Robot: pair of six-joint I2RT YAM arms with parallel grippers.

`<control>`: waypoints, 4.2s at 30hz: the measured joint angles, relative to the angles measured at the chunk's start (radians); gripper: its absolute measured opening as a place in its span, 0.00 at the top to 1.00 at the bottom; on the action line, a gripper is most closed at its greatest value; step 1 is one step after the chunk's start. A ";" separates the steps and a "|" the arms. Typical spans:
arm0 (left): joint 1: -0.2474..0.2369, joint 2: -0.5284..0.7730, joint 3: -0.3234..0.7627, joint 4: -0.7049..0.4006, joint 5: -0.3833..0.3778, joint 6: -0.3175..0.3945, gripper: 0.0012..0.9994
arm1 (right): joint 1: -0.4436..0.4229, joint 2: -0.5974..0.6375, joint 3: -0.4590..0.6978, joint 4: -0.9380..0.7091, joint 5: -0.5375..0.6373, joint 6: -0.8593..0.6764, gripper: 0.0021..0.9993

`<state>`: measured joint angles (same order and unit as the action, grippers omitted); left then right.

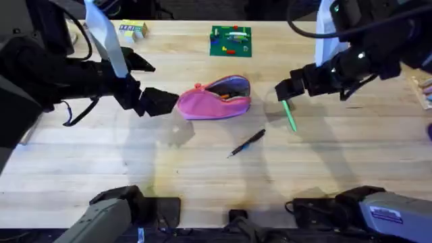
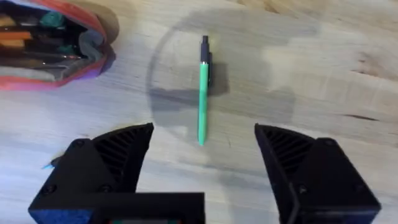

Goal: Unzip the bag, pick up the pens from the table one at a time and place them inside, then zip the bag closed.

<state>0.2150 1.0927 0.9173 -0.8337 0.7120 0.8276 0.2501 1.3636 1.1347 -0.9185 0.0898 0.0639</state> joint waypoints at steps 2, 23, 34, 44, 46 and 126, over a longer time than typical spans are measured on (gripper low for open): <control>0.000 0.000 0.000 0.000 0.000 0.000 0.01 | 0.000 0.000 -0.019 0.016 0.000 0.003 0.00; 0.000 0.000 0.000 0.000 0.000 0.000 0.01 | 0.000 0.163 -0.121 0.161 0.000 0.022 0.00; 0.000 0.000 0.000 0.000 0.000 0.000 0.01 | 0.000 0.262 -0.124 0.203 0.000 0.035 0.00; 0.000 0.000 0.000 0.000 0.000 0.000 0.01 | -0.005 0.285 -0.122 0.212 -0.028 0.037 0.06; 0.000 0.000 0.000 0.000 0.000 0.000 0.01 | -0.005 0.285 -0.121 0.214 -0.031 0.036 0.17; 0.000 0.000 0.000 0.000 0.000 0.000 0.01 | 0.317 0.062 -0.048 0.375 -0.004 -1.293 0.97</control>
<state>0.2150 1.0927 0.9173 -0.8337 0.7120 0.8276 0.5669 1.4254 1.0870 -0.5434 0.0860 -1.2288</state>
